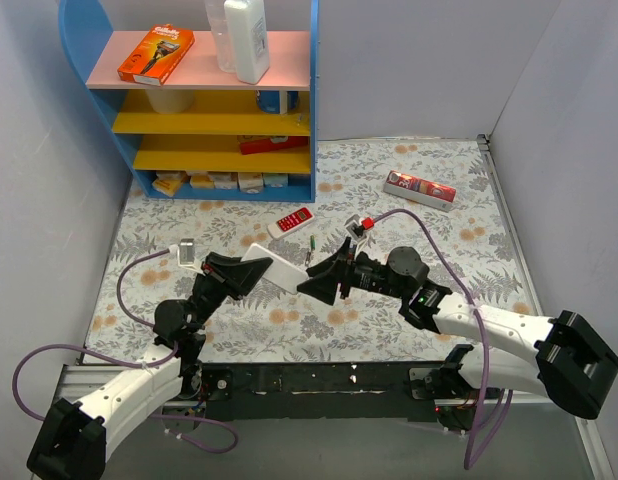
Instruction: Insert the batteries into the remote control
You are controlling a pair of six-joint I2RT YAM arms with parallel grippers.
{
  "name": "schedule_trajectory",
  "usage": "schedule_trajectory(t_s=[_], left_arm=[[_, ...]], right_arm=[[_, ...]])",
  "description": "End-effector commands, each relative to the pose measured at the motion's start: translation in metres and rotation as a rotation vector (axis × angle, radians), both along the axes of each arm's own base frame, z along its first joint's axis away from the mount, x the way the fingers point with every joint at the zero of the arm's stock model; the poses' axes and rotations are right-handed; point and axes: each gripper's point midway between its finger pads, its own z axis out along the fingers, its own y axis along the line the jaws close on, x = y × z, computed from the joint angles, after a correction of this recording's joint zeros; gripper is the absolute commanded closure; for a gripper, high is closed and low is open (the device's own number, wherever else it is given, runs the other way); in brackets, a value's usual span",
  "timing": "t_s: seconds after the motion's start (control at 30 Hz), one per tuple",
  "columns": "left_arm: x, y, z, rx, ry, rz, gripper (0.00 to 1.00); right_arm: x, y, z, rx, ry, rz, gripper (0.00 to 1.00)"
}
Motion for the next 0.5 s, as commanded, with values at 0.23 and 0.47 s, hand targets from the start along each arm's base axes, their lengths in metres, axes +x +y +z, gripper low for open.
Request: schedule_trajectory(t_s=[0.23,0.47], left_arm=[[0.014,0.018,-0.014,-0.116,0.119,0.089,1.0],[0.018,0.021,-0.022,-0.117,0.15,0.109,1.0]], right_arm=[[0.01,0.02,0.017,0.175,0.101,-0.07,0.3],[0.016,0.025,0.03,0.206,0.085,-0.091,0.31]])
